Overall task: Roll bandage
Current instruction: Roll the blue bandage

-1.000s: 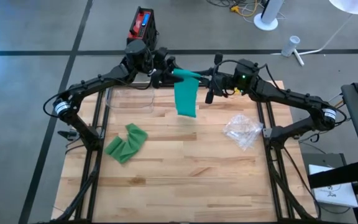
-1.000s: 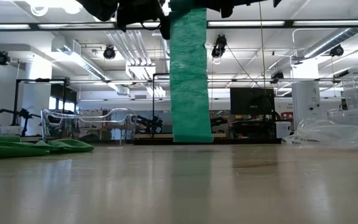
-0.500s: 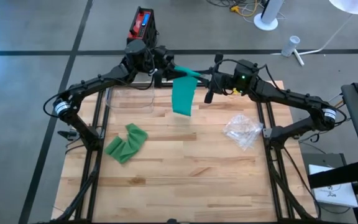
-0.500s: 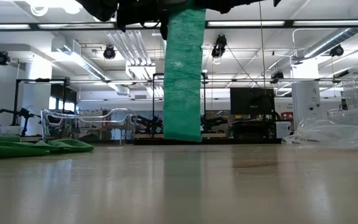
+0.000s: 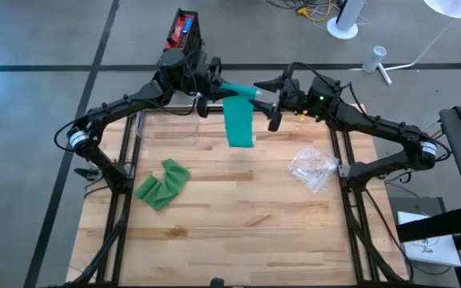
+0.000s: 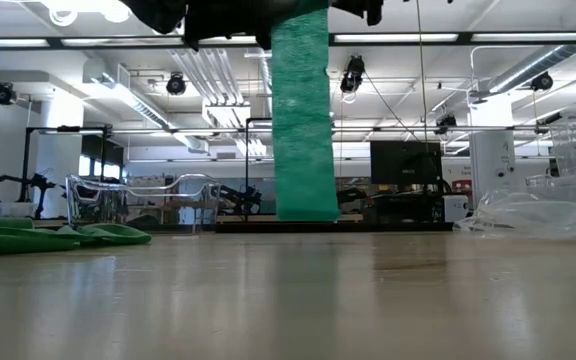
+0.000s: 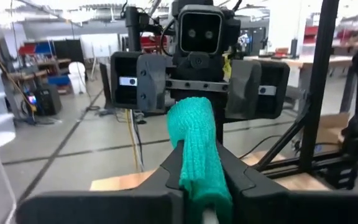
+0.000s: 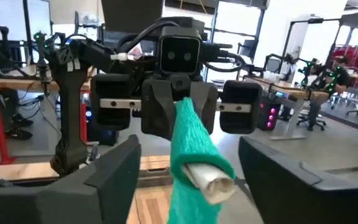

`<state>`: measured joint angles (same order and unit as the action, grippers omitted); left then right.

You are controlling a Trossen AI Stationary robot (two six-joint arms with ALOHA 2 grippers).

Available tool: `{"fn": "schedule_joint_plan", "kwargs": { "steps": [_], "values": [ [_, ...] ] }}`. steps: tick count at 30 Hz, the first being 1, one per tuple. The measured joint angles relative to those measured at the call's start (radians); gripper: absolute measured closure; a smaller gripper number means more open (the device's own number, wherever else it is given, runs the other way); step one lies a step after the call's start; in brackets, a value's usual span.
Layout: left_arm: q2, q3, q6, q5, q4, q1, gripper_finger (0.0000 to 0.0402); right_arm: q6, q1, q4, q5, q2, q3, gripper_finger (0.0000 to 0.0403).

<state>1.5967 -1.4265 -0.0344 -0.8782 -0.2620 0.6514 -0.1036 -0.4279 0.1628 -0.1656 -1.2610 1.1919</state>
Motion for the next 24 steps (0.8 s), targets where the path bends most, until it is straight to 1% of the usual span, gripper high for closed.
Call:
{"fn": "schedule_joint_plan", "kwargs": {
  "steps": [2,4,6,9,13,16,19,24],
  "values": [
    [0.000,0.000,-0.028,0.001,0.002,0.000,0.0375,0.006,0.000,0.005,-0.016,-0.007,0.000,0.0123],
    [0.000,0.000,-0.053,0.001,0.003,0.000,0.0370,0.011,0.000,0.004,-0.019,-0.020,0.000,0.0121],
    [0.000,0.000,-0.063,0.003,0.009,0.000,0.0365,-0.041,0.002,-0.014,-0.025,-0.022,0.000,0.0124],
    [0.000,0.000,-0.030,0.003,0.018,0.005,0.0364,-0.247,0.021,-0.049,0.005,-0.018,0.012,0.0133],
    [-0.004,0.000,0.054,0.004,0.056,0.008,0.0370,-0.608,0.061,-0.053,0.142,-0.018,0.012,0.0145],
    [-0.005,0.000,0.140,0.004,0.073,0.007,0.0372,-0.793,0.083,-0.033,0.199,-0.047,0.013,0.0152],
    [-0.005,0.000,0.192,-0.018,0.094,0.007,0.0365,-0.861,0.090,-0.006,0.220,-0.086,0.012,0.0159],
    [-0.005,0.000,0.226,-0.028,0.126,0.006,0.0361,-0.902,0.090,0.035,0.219,-0.119,0.013,0.0179]
  ]
}}
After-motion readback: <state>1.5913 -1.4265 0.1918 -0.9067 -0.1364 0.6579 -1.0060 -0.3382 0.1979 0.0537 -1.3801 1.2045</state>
